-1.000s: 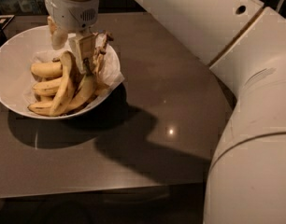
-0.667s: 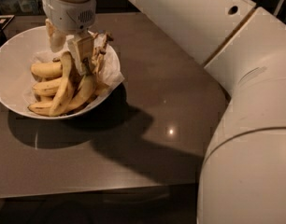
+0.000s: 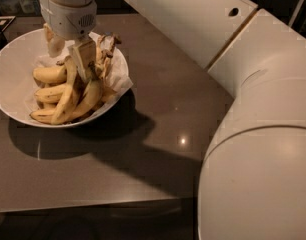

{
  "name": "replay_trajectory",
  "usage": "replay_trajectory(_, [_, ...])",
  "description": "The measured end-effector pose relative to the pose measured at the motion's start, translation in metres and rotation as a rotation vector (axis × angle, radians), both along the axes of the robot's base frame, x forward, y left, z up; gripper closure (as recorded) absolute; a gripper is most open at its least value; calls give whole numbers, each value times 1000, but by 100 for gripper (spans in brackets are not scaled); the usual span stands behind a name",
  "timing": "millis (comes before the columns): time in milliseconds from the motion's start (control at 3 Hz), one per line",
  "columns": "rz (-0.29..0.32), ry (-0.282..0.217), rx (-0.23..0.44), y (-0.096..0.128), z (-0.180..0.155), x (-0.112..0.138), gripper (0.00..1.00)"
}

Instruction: Pick banana from white bowl

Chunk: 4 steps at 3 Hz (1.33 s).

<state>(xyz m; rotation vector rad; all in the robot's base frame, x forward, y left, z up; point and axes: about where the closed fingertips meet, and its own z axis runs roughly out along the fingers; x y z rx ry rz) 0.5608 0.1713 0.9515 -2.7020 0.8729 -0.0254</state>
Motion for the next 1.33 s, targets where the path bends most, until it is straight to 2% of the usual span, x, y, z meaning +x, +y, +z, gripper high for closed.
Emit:
replay_trajectory(333, [1, 31, 4, 2, -15, -8, 32])
replay_trajectory(667, [-11, 58, 4, 0, -28, -16, 45])
replay_trajectory(1333, [-10, 58, 5, 1, -30, -16, 91])
